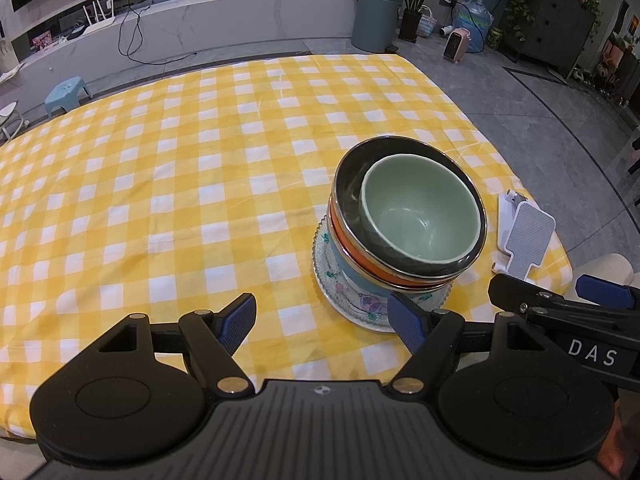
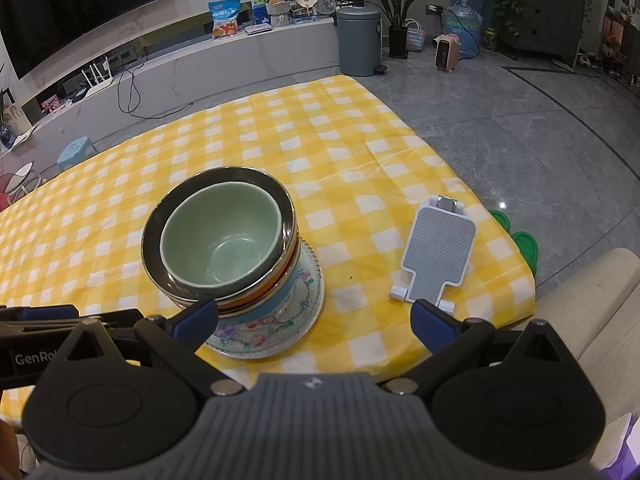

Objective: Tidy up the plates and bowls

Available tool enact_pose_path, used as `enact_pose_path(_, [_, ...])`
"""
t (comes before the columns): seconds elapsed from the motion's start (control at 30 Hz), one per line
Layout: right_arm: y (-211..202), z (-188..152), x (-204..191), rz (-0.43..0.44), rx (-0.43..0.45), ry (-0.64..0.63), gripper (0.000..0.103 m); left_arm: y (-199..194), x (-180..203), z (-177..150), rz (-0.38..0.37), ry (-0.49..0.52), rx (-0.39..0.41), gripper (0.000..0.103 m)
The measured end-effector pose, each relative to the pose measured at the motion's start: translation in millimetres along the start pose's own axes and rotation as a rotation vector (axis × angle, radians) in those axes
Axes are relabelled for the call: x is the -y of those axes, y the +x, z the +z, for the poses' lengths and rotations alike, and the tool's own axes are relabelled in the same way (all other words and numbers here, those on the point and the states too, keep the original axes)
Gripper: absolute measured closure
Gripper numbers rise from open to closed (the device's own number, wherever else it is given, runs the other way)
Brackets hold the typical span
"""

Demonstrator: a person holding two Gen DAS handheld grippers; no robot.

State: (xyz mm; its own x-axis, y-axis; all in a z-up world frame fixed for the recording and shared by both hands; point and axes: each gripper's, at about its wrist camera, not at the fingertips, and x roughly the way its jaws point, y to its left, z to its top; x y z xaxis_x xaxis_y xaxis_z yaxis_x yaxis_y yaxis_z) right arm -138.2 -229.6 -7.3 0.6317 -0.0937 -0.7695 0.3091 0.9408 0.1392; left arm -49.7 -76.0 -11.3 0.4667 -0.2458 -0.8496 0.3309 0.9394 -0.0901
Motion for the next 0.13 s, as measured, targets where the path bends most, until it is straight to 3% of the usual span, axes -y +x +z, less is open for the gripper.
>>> enact_pose_path(0.13, [0.1,-0.6,0.5,-0.001,-0.001,0.012,0.003,-0.6,2.8,-1.7,-0.003,0.004,0.012,0.017])
